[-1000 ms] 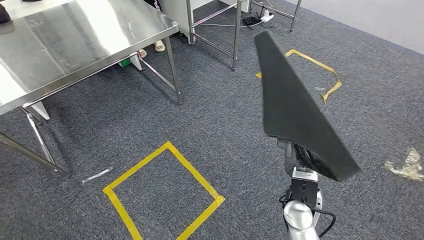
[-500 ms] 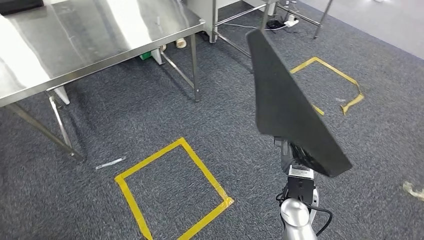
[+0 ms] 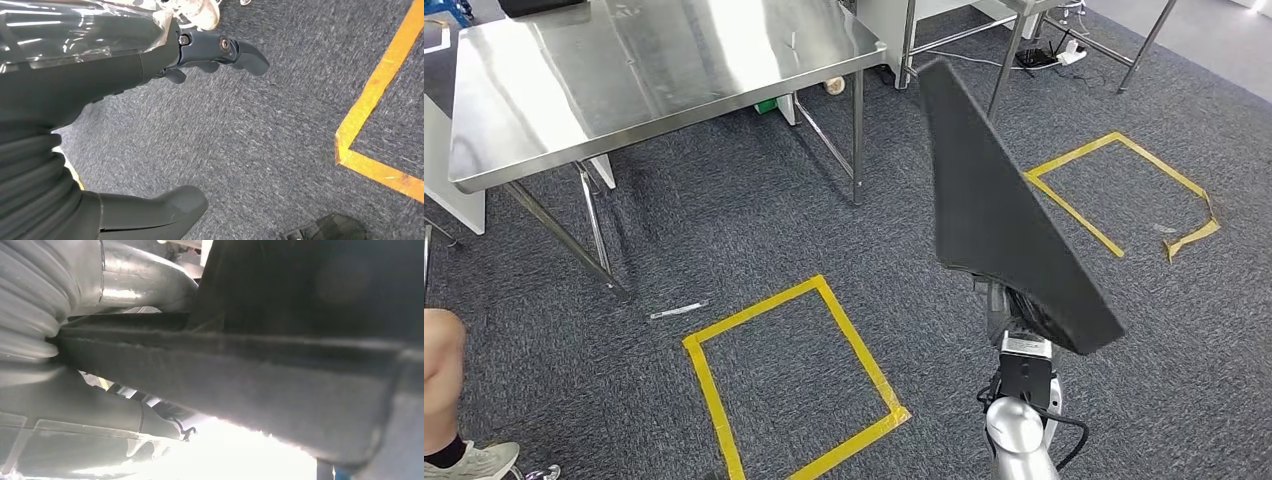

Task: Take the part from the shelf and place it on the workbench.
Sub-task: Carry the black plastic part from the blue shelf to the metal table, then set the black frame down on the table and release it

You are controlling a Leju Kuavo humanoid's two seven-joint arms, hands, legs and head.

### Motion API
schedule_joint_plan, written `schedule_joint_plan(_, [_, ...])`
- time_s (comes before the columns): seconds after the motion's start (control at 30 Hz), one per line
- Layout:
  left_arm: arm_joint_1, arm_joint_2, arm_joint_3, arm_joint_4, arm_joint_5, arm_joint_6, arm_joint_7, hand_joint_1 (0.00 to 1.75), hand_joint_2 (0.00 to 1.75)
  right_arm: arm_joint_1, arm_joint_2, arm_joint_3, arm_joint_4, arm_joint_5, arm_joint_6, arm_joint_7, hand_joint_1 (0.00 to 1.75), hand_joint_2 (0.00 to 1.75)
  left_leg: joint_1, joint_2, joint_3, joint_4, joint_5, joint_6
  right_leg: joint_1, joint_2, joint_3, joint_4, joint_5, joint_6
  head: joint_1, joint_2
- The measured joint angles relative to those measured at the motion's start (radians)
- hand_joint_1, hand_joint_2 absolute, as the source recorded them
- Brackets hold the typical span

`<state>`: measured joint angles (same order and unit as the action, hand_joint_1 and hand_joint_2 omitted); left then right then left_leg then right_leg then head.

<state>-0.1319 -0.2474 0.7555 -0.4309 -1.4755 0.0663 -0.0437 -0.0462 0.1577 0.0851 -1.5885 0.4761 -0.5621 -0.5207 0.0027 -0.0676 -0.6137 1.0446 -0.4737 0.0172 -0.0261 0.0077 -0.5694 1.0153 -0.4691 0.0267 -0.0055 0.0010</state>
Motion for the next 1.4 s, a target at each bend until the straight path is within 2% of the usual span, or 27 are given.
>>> schedule_joint_plan(0.07, [0.000, 0.000, 0.000, 0.000, 0.000, 0.001, 0.000, 0.00, 1.75, 0.001, 0.000, 0.001, 0.000, 0.000, -0.001, 0.000, 1.75, 1.75, 0.000, 0.044, -0.053, 0.108, -0.059, -0.009, 0.000, -0.015, 0.002, -0.001, -0.002, -0.014, -0.003, 0.000])
schedule_joint_plan(0.13, [0.001, 0.000, 0.000, 0.001, 0.000, 0.001, 0.000, 0.00, 1.75, 0.003, 0.000, 0.001, 0.000, 0.000, -0.001, 0.000, 1.75, 1.75, 0.004, 0.059, -0.120, 0.236, -0.108, -0.014, 0.003, -0.031, 0.002, -0.001, -0.004, -0.020, -0.004, 0.000])
schedule_joint_plan(0.17, [0.002, 0.000, 0.000, 0.001, 0.000, 0.001, 0.000, 0.00, 1.75, 0.003, 0.000, 0.001, 0.000, 0.001, -0.001, 0.000, 1.75, 1.75, 0.004, 0.061, -0.137, 0.264, -0.110, -0.014, 0.004, -0.040, 0.002, -0.001, -0.005, -0.021, -0.004, 0.000])
schedule_joint_plan(0.2, [0.002, 0.000, 0.000, 0.002, 0.000, 0.001, 0.001, 0.00, 1.75, 0.003, 0.000, 0.001, 0.000, 0.002, -0.001, 0.000, 1.75, 1.75, 0.005, 0.063, -0.133, 0.252, -0.092, -0.013, 0.005, -0.048, 0.003, -0.001, -0.006, -0.022, -0.004, 0.000])
schedule_joint_plan(0.23, [0.002, 0.001, 0.000, 0.002, 0.000, 0.002, 0.001, 0.00, 1.75, 0.003, 0.000, 0.001, 0.000, 0.003, -0.002, 0.000, 1.75, 1.75, 0.005, 0.067, -0.110, 0.203, -0.060, -0.011, 0.005, -0.056, 0.005, -0.001, -0.007, -0.022, -0.004, 0.000])
schedule_joint_plan(0.3, [0.001, 0.001, 0.000, 0.002, 0.000, 0.006, 0.003, 0.00, 1.75, 0.003, 0.000, 0.001, 0.000, 0.006, -0.004, 0.000, 1.75, 1.75, 0.000, 0.099, -0.037, 0.063, 0.002, -0.003, 0.010, -0.068, 0.010, 0.000, -0.012, -0.018, -0.004, 0.000])
schedule_joint_plan(0.37, [-0.002, 0.001, -0.001, 0.004, 0.000, 0.010, 0.004, 0.00, 1.75, 0.003, 0.000, 0.001, 0.000, 0.009, -0.008, 0.000, 1.75, 1.75, -0.008, 0.122, 0.002, -0.014, 0.022, 0.004, 0.017, -0.080, 0.014, 0.000, -0.018, -0.009, -0.003, 0.000])
schedule_joint_plan(0.43, [-0.005, 0.001, -0.002, 0.006, 0.000, 0.010, 0.005, 0.00, 1.75, 0.004, -0.001, 0.001, 0.000, 0.014, -0.011, 0.000, 1.75, 1.75, -0.014, 0.109, 0.003, -0.024, 0.020, 0.012, 0.019, -0.096, 0.017, -0.002, -0.020, 0.000, -0.001, 0.000])
schedule_joint_plan(0.47, [-0.005, 0.000, -0.003, 0.007, 0.000, 0.010, 0.006, 0.00, 1.75, 0.004, -0.001, 0.001, 0.000, 0.016, -0.012, 0.000, 1.75, 1.75, -0.013, 0.099, 0.005, -0.027, 0.023, 0.017, 0.018, -0.097, 0.017, 0.001, -0.024, 0.005, -0.001, 0.000])
schedule_joint_plan(0.5, [-0.005, 0.000, -0.003, 0.008, 0.000, 0.010, 0.007, 0.00, 1.75, 0.004, -0.001, 0.002, -0.001, 0.018, -0.012, 0.000, 1.75, 1.75, -0.010, 0.090, 0.008, -0.032, 0.026, 0.023, 0.016, -0.086, 0.012, 0.014, -0.033, 0.009, -0.001, 0.000])
schedule_joint_plan(0.57, [-0.007, -0.001, -0.004, 0.009, 0.000, 0.010, 0.009, 0.00, 1.75, 0.005, -0.001, 0.002, -0.001, 0.021, -0.013, 0.000, 1.75, 1.75, -0.004, 0.073, 0.013, -0.038, 0.031, 0.033, 0.014, -0.047, -0.029, 0.098, -0.074, 0.008, 0.000, 0.000])
schedule_joint_plan(0.63, [-0.009, -0.003, -0.006, 0.010, 0.000, 0.009, 0.010, 0.00, 1.75, 0.010, -0.003, 0.002, -0.001, 0.023, -0.014, 0.000, 1.75, 1.75, -0.002, 0.051, 0.012, -0.038, 0.032, 0.037, 0.013, -0.022, -0.095, 0.230, -0.121, 0.005, 0.001, 0.000])
schedule_joint_plan(0.67, [-0.009, -0.003, -0.006, 0.010, 0.000, 0.009, 0.010, 0.00, 1.75, 0.013, -0.003, 0.001, -0.001, 0.023, -0.014, 0.001, 1.75, 1.75, -0.002, 0.040, 0.011, -0.037, 0.032, 0.037, 0.013, -0.017, -0.119, 0.272, -0.131, 0.008, 0.001, 0.000])
schedule_joint_plan(0.7, [-0.008, -0.003, -0.006, 0.011, 0.000, 0.009, 0.011, 0.00, 1.75, 0.016, -0.004, 0.001, -0.001, 0.024, -0.014, 0.001, 1.75, 1.75, -0.002, 0.029, 0.012, -0.037, 0.032, 0.037, 0.013, -0.015, -0.125, 0.277, -0.124, 0.013, 0.001, 0.000])
schedule_joint_plan(0.73, [-0.008, -0.003, -0.006, 0.011, 0.000, 0.008, 0.011, 0.00, 1.75, 0.017, -0.004, 0.001, -0.001, 0.024, -0.014, 0.001, 1.75, 1.75, -0.001, 0.018, 0.013, -0.036, 0.032, 0.036, 0.012, -0.013, -0.112, 0.241, -0.103, 0.021, 0.001, 0.000])
schedule_joint_plan(0.8, [-0.008, -0.003, -0.006, 0.011, 0.000, 0.009, 0.011, 0.00, 1.75, 0.017, -0.005, 0.001, -0.001, 0.024, -0.014, 0.001, 1.75, 1.75, -0.002, -0.002, 0.015, -0.034, 0.030, 0.032, 0.007, 0.009, -0.050, 0.102, -0.043, 0.035, 0.001, 0.000])
schedule_joint_plan(0.87, [-0.007, -0.003, -0.006, 0.011, 0.001, 0.009, 0.011, 0.00, 1.75, 0.016, -0.005, 0.002, -0.001, 0.025, -0.014, 0.001, 1.75, 1.75, -0.005, -0.017, 0.012, -0.031, 0.028, 0.023, 0.006, 0.027, -0.008, 0.013, -0.009, 0.032, 0.000, 0.000])
schedule_joint_plan(0.97, [-0.005, -0.002, -0.005, 0.011, 0.001, 0.010, 0.011, 0.00, 1.75, 0.015, -0.004, 0.003, -0.001, 0.028, -0.014, 0.000, 1.75, 1.75, -0.004, -0.022, 0.005, -0.030, 0.029, 0.007, 0.007, 0.019, -0.002, 0.002, -0.002, 0.010, -0.001, 0.000])
schedule_joint_plan(1.03, [-0.005, -0.001, -0.005, 0.011, 0.001, 0.011, 0.011, 0.00, 1.75, 0.014, -0.003, 0.006, -0.001, 0.032, -0.014, -0.002, 1.75, 1.75, -0.002, 0.010, -0.014, 0.008, 0.002, -0.004, 0.002, 0.009, 0.001, -0.002, 0.000, -0.005, -0.004, 0.000])
schedule_joint_plan(1.1, [-0.006, -0.002, -0.005, 0.011, 0.002, 0.010, 0.011, 0.00, 1.75, 0.015, -0.003, 0.008, -0.001, 0.039, -0.015, -0.005, 1.75, 1.75, 0.000, 0.048, -0.068, 0.121, -0.057, -0.012, 0.003, -0.001, 0.002, -0.002, -0.001, -0.015, -0.008, 0.000])
schedule_joint_plan(1.13, [-0.005, -0.002, -0.005, 0.011, 0.002, 0.009, 0.011, 0.00, 1.75, 0.015, -0.003, 0.009, -0.001, 0.044, -0.017, -0.006, 1.75, 1.75, 0.002, 0.056, -0.101, 0.187, -0.084, -0.015, 0.004, -0.006, 0.002, -0.002, -0.002, -0.018, -0.008, 0.000])
schedule_joint_plan(1.17, [-0.004, -0.002, -0.004, 0.011, 0.002, 0.008, 0.011, 0.00, 1.75, 0.016, -0.004, 0.010, -0.001, 0.047, -0.019, -0.006, 1.75, 1.75, 0.004, 0.059, -0.126, 0.236, -0.098, -0.017, 0.005, -0.011, 0.002, -0.002, -0.003, -0.019, -0.008, 0.000])
schedule_joint_plan(1.2, [-0.002, -0.002, -0.004, 0.012, 0.003, 0.008, 0.011, 0.00, 1.75, 0.017, -0.004, 0.012, 0.000, 0.050, -0.021, -0.007, 1.75, 1.75, 0.005, 0.060, -0.134, 0.250, -0.093, -0.018, 0.006, -0.014, 0.002, -0.002, -0.003, -0.019, -0.008, 0.000])
schedule_joint_plan(1.23, [-0.001, -0.002, -0.004, 0.012, 0.003, 0.008, 0.011, 0.00, 1.75, 0.017, -0.004, 0.014, 0.000, 0.052, -0.022, -0.007, 1.75, 1.75, 0.005, 0.061, -0.121, 0.223, -0.070, -0.017, 0.006, -0.017, 0.003, -0.002, -0.003, -0.019, -0.008, 0.000])
schedule_joint_plan(1.3, [-0.001, -0.001, -0.003, 0.012, 0.003, 0.005, 0.008, 0.00, 1.75, 0.017, -0.004, 0.017, -0.001, 0.054, -0.024, -0.007, 1.75, 1.75, 0.005, 0.067, -0.052, 0.089, -0.008, -0.009, 0.007, -0.020, 0.006, -0.002, -0.004, -0.018, -0.008, 0.000])
schedule_joint_plan(1.33, [-0.002, 0.000, -0.003, 0.012, 0.003, 0.003, 0.006, 0.00, 1.75, 0.017, -0.004, 0.018, -0.001, 0.054, -0.026, -0.006, 1.75, 1.75, 0.003, 0.070, -0.020, 0.028, 0.010, -0.005, 0.011, -0.021, 0.006, -0.001, -0.006, -0.015, -0.008, 0.000])
schedule_joint_plan(1.4, [-0.002, -0.001, -0.003, 0.012, 0.003, -0.001, 0.002, 0.00, 1.75, 0.017, -0.004, 0.020, -0.001, 0.056, -0.030, -0.005, 1.75, 1.75, -0.001, 0.074, 0.012, -0.028, 0.019, -0.003, 0.020, -0.023, 0.003, 0.001, -0.010, -0.012, -0.007, 0.000])
